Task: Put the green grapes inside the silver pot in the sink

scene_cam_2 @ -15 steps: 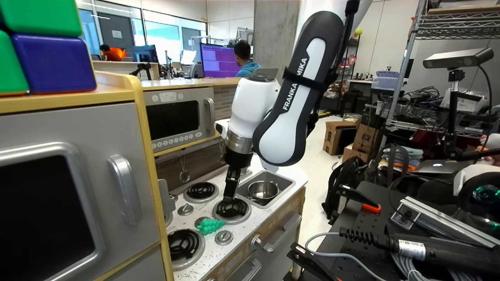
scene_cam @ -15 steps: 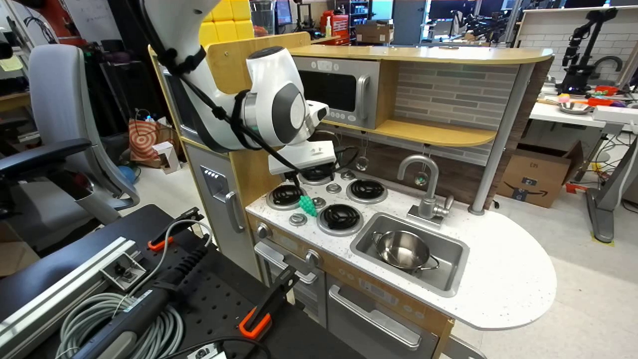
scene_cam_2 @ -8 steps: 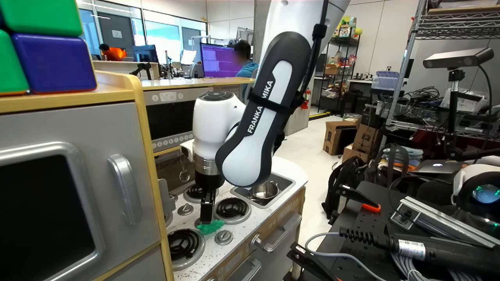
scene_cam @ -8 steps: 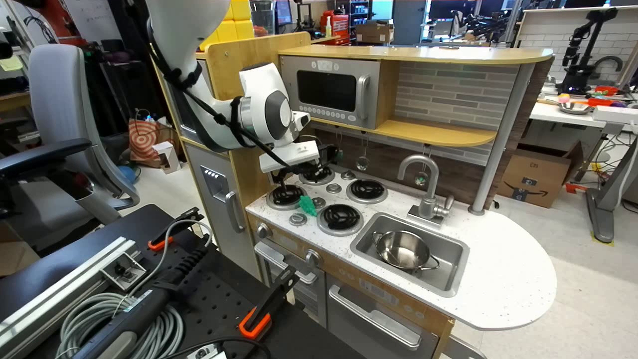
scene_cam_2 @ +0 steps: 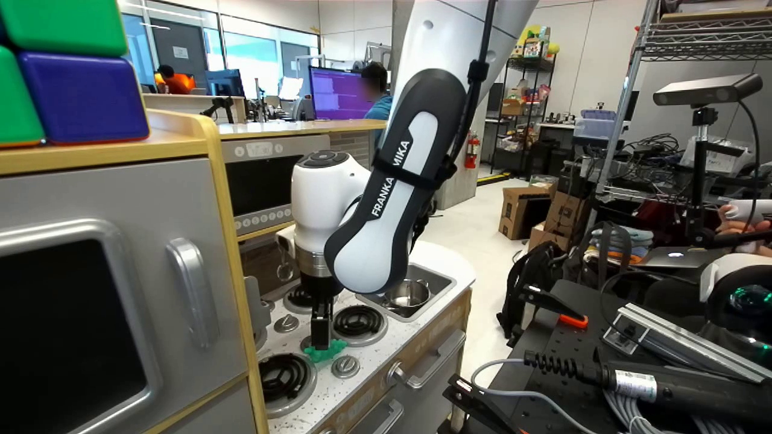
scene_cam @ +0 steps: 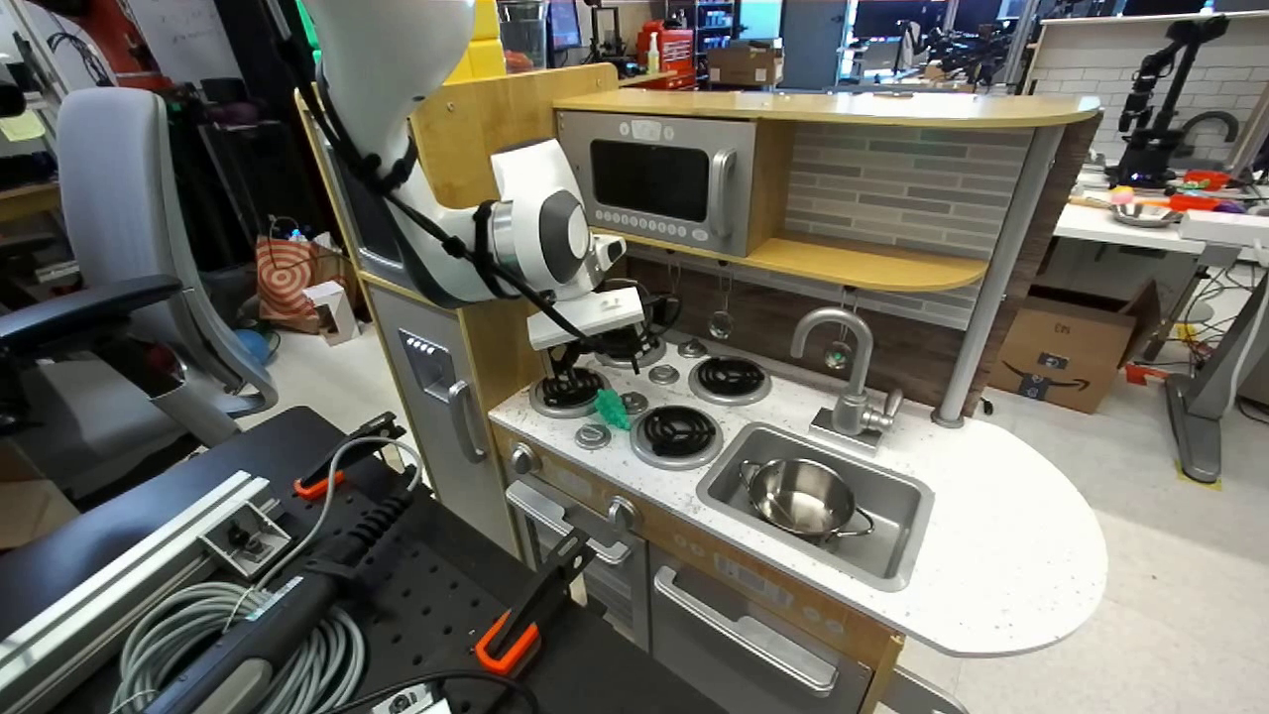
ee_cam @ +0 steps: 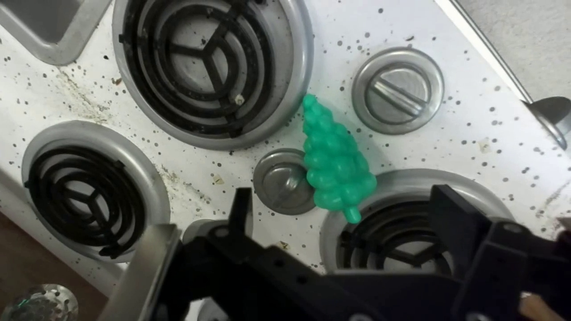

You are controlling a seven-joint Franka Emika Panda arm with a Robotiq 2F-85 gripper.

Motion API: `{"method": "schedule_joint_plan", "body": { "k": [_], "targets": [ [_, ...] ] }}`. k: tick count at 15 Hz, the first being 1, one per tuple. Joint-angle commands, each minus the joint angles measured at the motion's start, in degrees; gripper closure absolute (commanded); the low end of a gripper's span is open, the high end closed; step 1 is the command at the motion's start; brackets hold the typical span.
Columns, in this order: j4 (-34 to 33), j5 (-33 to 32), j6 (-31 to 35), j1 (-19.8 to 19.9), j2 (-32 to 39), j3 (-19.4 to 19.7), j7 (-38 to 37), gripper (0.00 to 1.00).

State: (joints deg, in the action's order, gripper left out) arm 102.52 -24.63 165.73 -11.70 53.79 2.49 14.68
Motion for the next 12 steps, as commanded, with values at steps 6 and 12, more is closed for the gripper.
{"method": "schedule_joint_plan", "body": {
  "k": [6, 12],
  "targets": [
    [-7.2, -0.4, -6.1, 1.3, 5.2, -1.8, 6.4, 0.00],
    [-15.7, 1.6, -12.3, 1.8, 10.7, -2.9, 6.9, 0.00]
  ]
}}
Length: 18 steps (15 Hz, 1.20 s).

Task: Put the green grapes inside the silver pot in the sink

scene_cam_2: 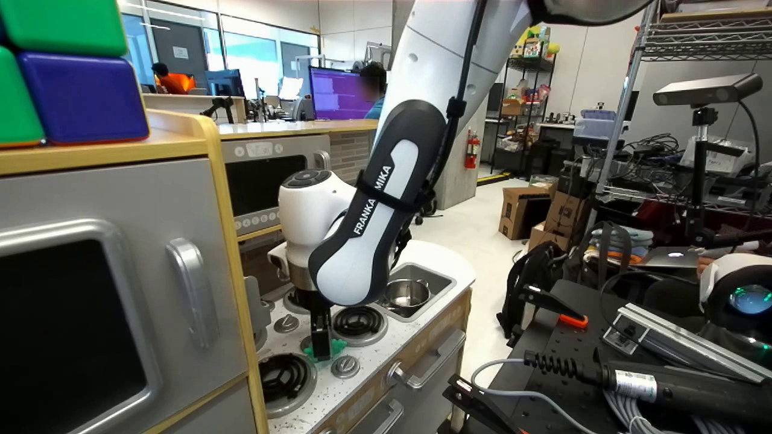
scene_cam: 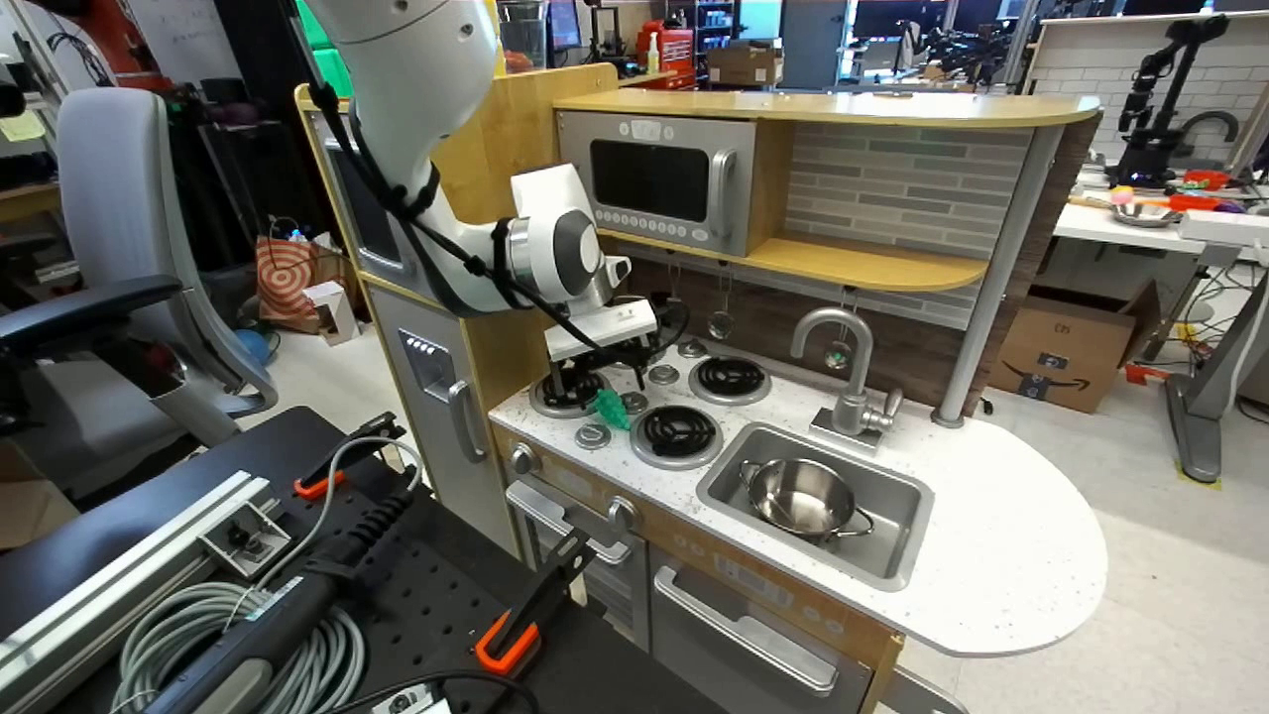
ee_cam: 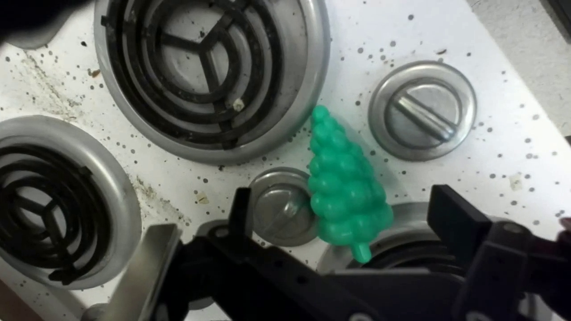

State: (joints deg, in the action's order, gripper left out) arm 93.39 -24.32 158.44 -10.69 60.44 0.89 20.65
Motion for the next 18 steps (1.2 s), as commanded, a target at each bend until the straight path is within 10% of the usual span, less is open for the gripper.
{"method": "schedule_joint_plan", "body": {
  "k": [1, 2, 10, 18],
  "targets": [
    [-7.9, 1.4, -6.6, 0.8, 4.8, -1.4, 1.1, 0.00],
    [-10.4, 1.8, -9.3, 1.0, 6.3, -2.0, 1.6, 0.25],
    [-15.8, 2.7, -14.6, 1.5, 8.7, -2.6, 1.5, 0.80],
    [4.0, 4.0, 2.2, 5.8, -3.3, -1.1, -5.6, 0.83]
  ]
}}
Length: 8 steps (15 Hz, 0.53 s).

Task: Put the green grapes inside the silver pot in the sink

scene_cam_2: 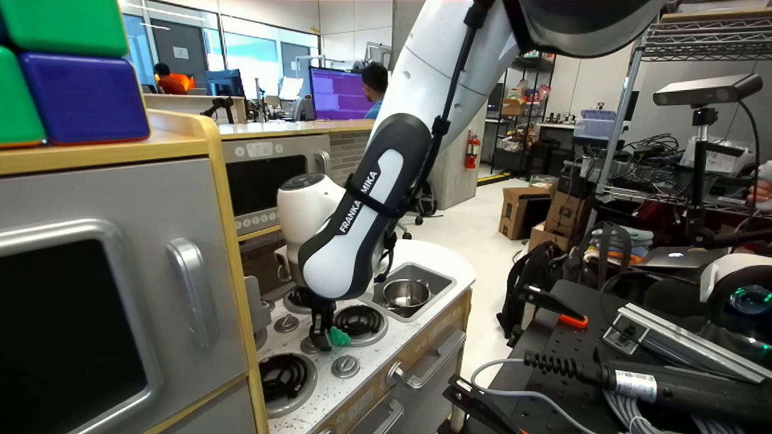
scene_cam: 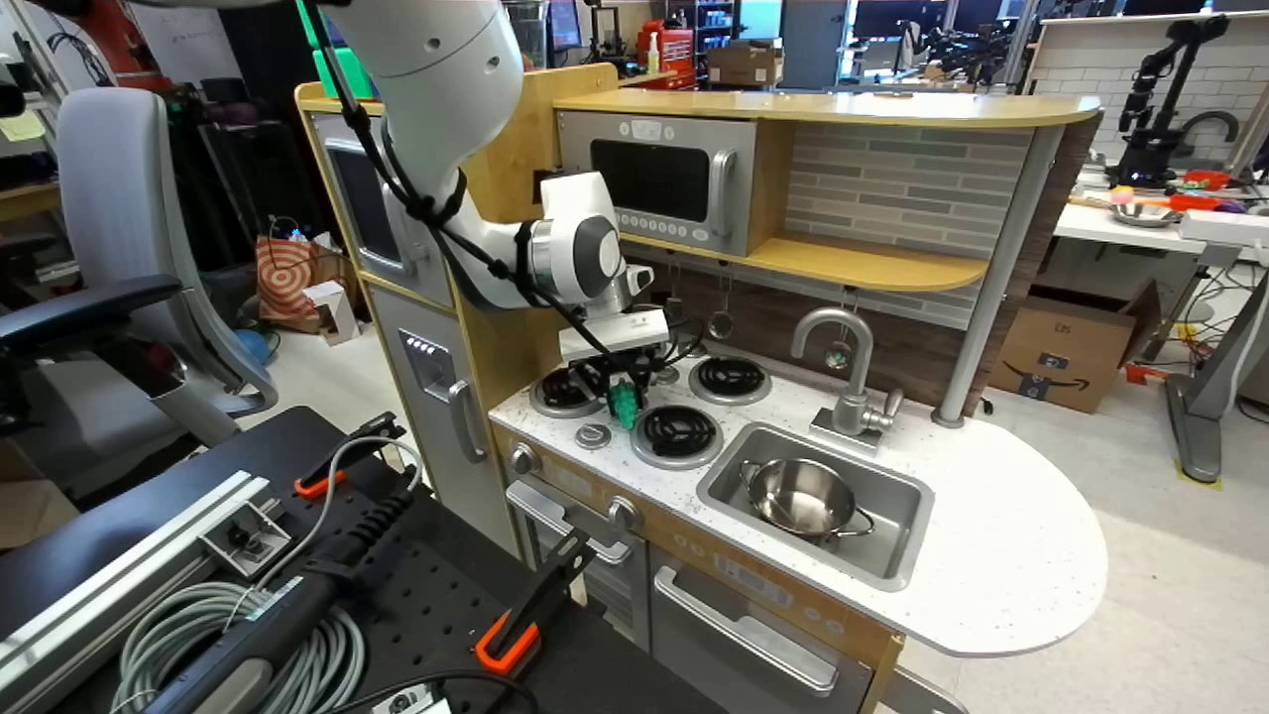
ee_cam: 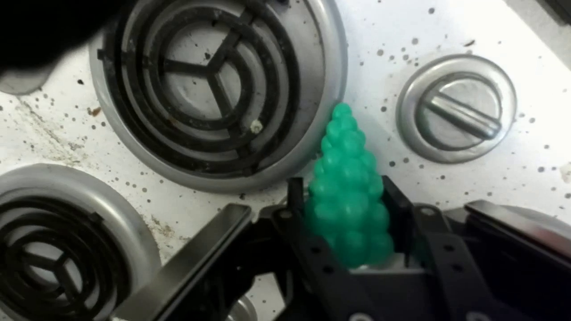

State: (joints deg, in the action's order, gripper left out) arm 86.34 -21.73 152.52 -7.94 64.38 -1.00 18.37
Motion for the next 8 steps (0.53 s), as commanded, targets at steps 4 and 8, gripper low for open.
{"method": "schedule_joint_plan", "body": {
  "k": [4, 8],
  "targets": [
    [21.9, 2.3, 20.0, 5.2, -14.1, 6.2, -9.8, 0.83],
    [24.6, 6.2, 23.3, 7.1, -16.1, 11.2, -14.3, 0.83]
  ]
}}
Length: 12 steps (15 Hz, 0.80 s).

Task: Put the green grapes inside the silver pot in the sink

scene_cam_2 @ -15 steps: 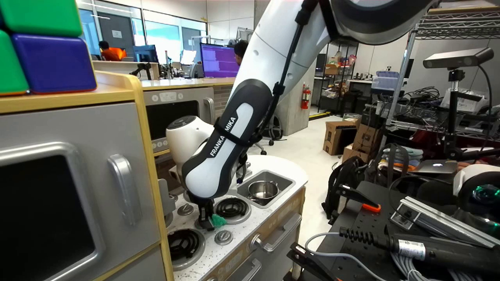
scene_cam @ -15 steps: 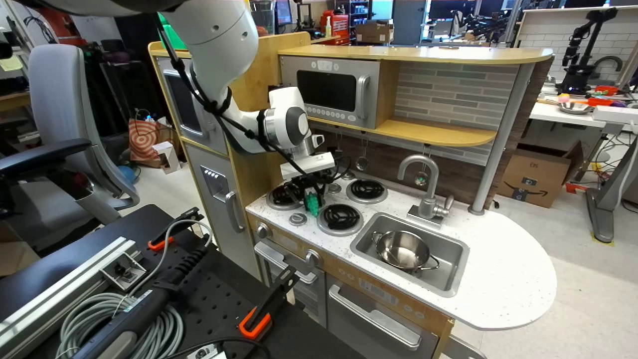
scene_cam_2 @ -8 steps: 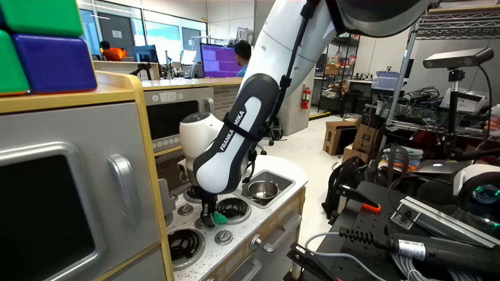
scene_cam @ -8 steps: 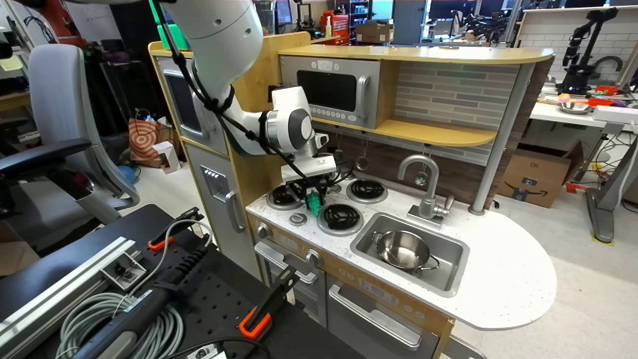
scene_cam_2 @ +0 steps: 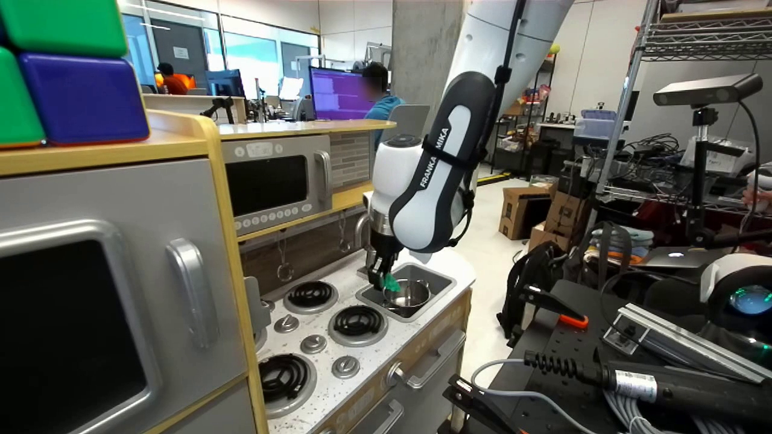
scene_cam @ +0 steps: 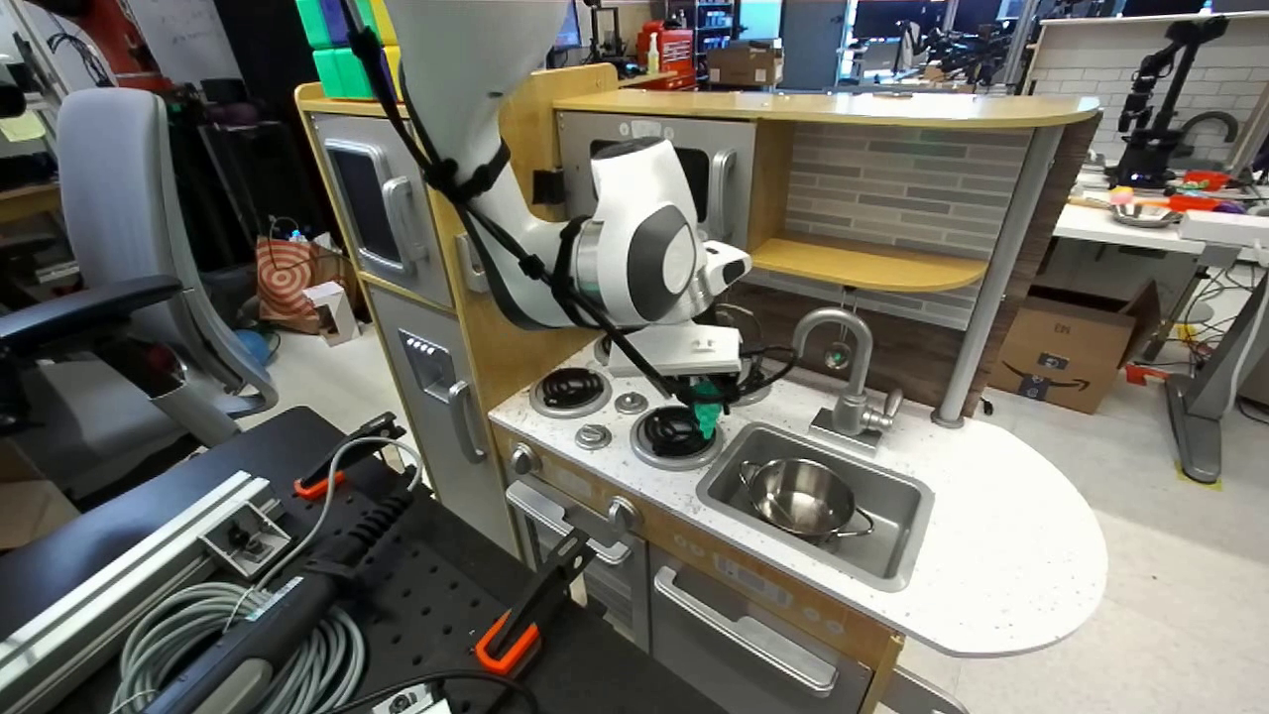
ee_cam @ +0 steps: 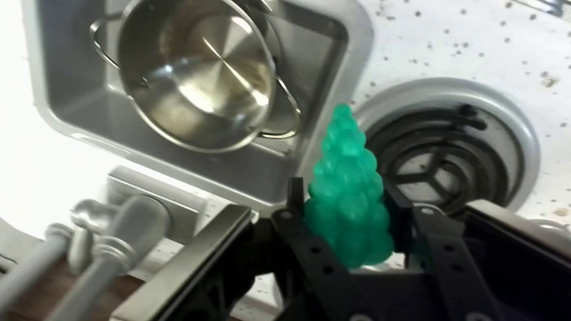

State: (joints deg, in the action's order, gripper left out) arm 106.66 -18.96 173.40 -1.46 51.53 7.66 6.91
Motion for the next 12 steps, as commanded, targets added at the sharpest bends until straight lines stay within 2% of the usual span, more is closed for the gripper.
{"method": "schedule_joint_plan", "body": {
  "k": [1, 4, 7, 10, 12],
  "targets": [
    [3.7, 4.7, 1.7, 0.7, -3.0, 3.8, -4.0, 0.83],
    [-4.1, 8.1, -4.9, -0.7, 1.7, 8.8, -8.1, 0.83],
    [-12.7, 8.6, -13.0, -2.2, 6.7, 12.5, -13.0, 0.83],
    [-21.1, 7.0, -22.1, -2.9, 11.1, 14.0, -16.5, 0.83],
    [-26.7, 6.3, -28.1, -2.5, 13.9, 13.2, -17.2, 0.83]
  ]
}}
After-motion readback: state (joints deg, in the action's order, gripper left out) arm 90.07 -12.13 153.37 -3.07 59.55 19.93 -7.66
